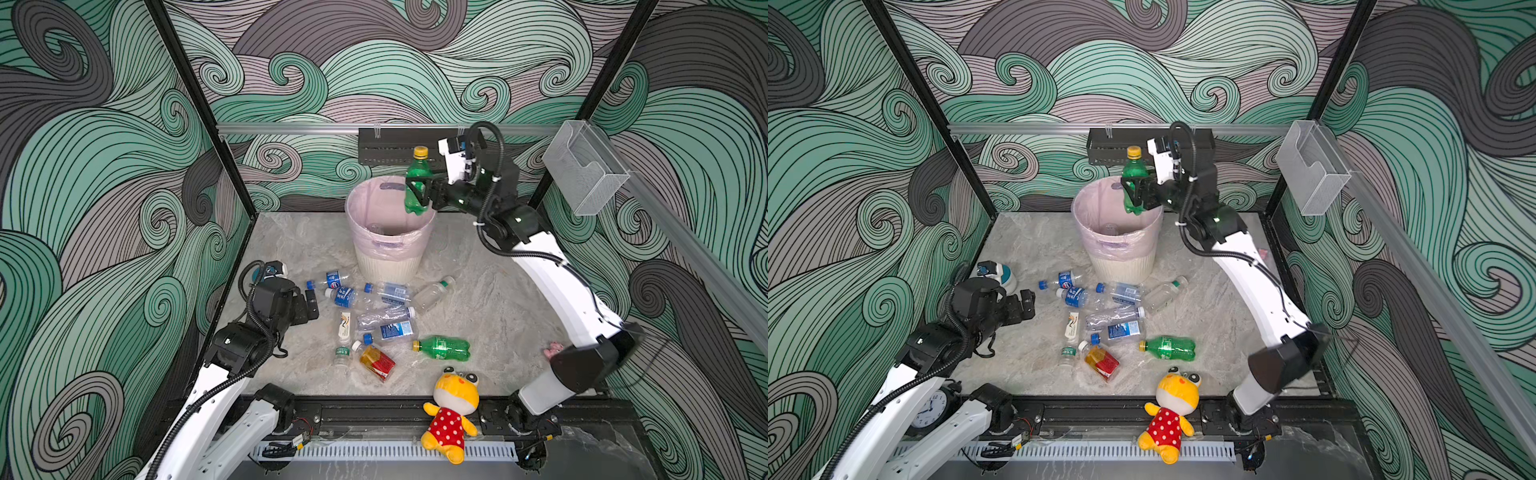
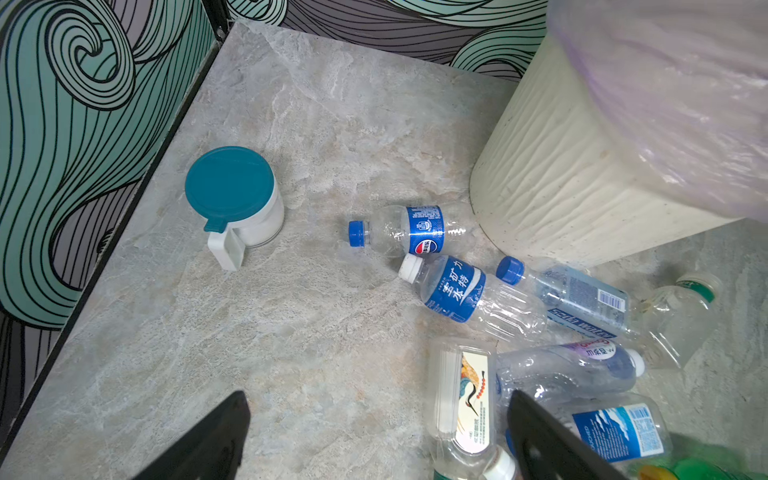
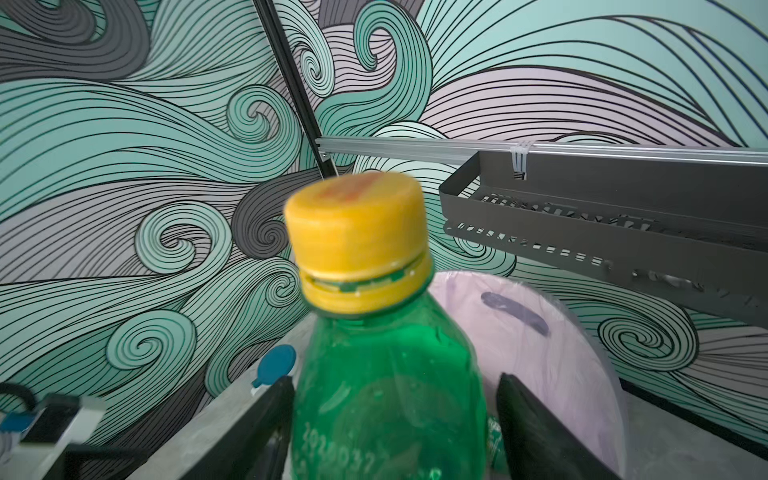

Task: Throw the plastic bottles in the bin
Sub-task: 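Carry the green bottle over the bin with the right gripper and release, then withdraw the right gripper while the left gripper reaches to the clear bird-label bottle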

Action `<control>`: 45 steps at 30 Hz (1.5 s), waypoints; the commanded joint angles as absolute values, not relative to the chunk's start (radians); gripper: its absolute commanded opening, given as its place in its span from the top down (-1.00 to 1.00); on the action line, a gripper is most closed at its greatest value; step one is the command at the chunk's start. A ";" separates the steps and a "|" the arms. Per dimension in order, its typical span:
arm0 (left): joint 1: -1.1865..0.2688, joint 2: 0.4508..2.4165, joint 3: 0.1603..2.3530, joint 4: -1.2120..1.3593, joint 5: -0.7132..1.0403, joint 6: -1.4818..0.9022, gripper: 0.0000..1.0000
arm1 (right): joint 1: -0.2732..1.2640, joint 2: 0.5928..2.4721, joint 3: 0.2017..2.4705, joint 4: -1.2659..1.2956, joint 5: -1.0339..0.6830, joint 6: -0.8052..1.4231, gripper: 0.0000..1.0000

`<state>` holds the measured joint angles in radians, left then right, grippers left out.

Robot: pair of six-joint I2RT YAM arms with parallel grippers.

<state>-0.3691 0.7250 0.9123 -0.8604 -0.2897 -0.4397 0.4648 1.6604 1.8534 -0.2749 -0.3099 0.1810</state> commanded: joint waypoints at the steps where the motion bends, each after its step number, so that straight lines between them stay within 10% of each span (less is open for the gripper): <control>1: -0.364 0.733 0.935 -0.877 -0.235 -0.444 -0.97 | 0.463 1.599 1.744 -0.239 -0.255 0.208 -0.72; 22: -0.365 0.875 0.835 -0.726 -0.002 -0.403 -0.95 | 0.367 0.870 0.986 -0.565 0.076 0.105 -0.87; 45: -0.407 1.185 0.687 -0.491 0.206 -0.515 -0.73 | 0.322 0.872 0.865 -0.549 0.101 0.200 -0.82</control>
<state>-0.3885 1.1603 0.6846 -0.5316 0.1955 -0.5087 0.3260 0.8818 0.8661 -0.5648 0.0799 0.1802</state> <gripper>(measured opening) 0.869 0.911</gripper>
